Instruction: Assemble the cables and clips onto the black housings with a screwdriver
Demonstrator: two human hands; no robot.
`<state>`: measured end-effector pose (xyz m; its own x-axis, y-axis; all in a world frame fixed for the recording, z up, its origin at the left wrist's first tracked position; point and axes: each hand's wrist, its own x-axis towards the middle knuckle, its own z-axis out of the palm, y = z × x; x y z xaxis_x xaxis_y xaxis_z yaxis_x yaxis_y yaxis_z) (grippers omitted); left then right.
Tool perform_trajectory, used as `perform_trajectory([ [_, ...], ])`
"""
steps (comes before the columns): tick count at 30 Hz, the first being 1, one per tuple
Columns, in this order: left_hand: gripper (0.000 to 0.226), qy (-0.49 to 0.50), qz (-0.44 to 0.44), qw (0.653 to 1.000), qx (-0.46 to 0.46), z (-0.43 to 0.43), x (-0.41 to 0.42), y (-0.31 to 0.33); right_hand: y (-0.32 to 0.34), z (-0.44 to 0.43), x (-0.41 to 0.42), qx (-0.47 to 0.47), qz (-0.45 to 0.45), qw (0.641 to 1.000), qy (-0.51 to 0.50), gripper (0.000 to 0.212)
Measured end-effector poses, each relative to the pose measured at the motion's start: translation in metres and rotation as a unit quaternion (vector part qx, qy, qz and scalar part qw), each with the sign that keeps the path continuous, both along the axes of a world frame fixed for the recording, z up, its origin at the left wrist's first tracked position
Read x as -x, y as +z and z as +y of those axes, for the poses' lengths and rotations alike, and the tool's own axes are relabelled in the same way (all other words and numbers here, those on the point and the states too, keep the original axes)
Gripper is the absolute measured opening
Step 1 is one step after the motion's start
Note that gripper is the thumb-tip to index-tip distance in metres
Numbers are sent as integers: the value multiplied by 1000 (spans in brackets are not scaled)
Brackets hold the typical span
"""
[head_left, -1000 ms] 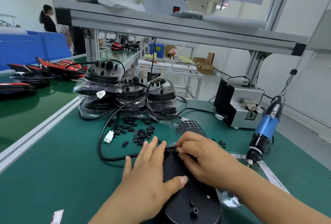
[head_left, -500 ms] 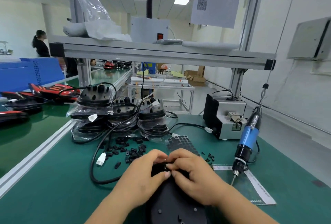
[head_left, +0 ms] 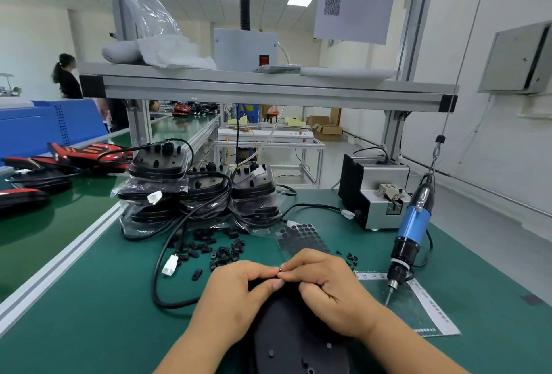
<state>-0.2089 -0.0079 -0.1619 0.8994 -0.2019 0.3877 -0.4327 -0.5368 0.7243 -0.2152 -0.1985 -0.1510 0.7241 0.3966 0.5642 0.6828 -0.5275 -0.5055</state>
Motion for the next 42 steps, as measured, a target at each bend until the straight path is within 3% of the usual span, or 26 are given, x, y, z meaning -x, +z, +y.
perform_trajectory([
  [4,24,20,-3,1000,20,-3,0,-3,4,1,4,-8,-6,1000,-7,37],
  [5,21,26,-2,999,26,-3,0,-4,8,-3,6,-34,-11,999,-27,36],
  [7,20,30,-2,999,30,-3,1,-5,19,-26,7,-175,-24,976,-130,31],
  [8,19,31,-4,999,28,-3,0,-6,26,-44,5,-271,-43,938,-214,28],
  [10,16,36,-8,999,25,-2,0,-7,40,-88,-2,-447,-58,805,-387,25],
  [11,15,39,-8,999,23,-2,0,-7,44,-109,-7,-498,-13,745,-443,22],
  [12,14,41,-7,999,20,-2,-1,-7,45,-124,-14,-516,70,713,-469,22],
  [14,14,42,-3,999,18,-2,-1,-8,39,-138,-29,-545,233,692,-413,34],
  [17,15,43,9,999,23,-2,-1,-9,28,-140,-43,-598,318,689,-258,46],
  [24,14,49,21,998,28,-2,0,-8,27,-141,-35,-632,272,715,-122,45],
  [27,17,48,22,998,29,-2,-1,-8,43,-134,-20,-681,236,693,-24,52],
  [30,18,47,24,998,27,-2,0,-9,64,-116,-3,-694,247,670,90,73],
  [37,14,55,29,998,24,-3,2,-6,92,-56,22,-663,311,667,138,37],
  [39,14,57,27,998,21,-3,3,-5,89,-45,25,-646,287,684,182,33],
  [42,15,60,28,998,18,-3,4,-4,88,-28,24,-601,206,745,205,23],
])
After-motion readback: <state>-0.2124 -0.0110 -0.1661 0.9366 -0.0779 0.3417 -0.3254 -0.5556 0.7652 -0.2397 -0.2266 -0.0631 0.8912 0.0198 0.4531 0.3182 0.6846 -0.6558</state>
